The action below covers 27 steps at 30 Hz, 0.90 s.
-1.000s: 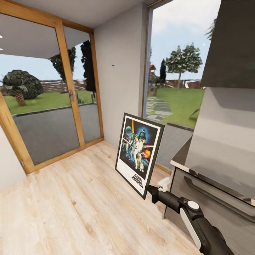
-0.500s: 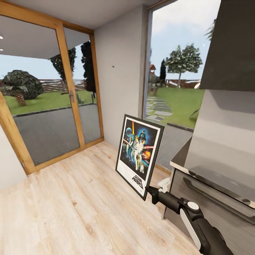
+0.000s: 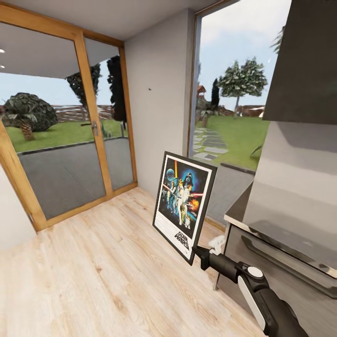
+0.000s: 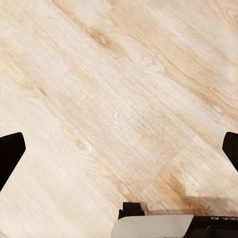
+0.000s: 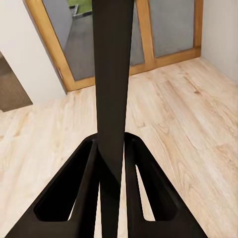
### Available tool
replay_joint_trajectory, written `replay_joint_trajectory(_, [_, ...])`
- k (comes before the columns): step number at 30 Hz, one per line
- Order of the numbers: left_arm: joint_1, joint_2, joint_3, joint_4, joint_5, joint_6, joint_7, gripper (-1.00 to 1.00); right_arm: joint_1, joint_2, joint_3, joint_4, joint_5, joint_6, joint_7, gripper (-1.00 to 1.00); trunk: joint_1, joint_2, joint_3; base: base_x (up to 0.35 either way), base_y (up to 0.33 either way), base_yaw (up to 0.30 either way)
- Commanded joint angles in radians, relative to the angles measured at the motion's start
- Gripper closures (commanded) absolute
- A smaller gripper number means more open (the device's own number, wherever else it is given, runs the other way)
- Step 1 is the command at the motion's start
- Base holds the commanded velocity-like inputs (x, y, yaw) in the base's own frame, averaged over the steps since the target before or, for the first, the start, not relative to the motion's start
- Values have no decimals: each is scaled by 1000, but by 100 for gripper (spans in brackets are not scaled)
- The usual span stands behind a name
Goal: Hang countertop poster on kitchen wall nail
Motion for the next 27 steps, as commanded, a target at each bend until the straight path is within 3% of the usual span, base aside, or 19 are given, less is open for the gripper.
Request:
replay_joint_trajectory(1, [0,0,2,-1,-4,-2,0,-100,-1,-1,2,-1,-13,10,1,100,-4,6,2,0,0,0])
replay_joint_trajectory(27, [0,0,2,-1,-4,-2,1,-100,-1,-1,2,-1,-13,11,1,100,-103,188,83,0,0,0])
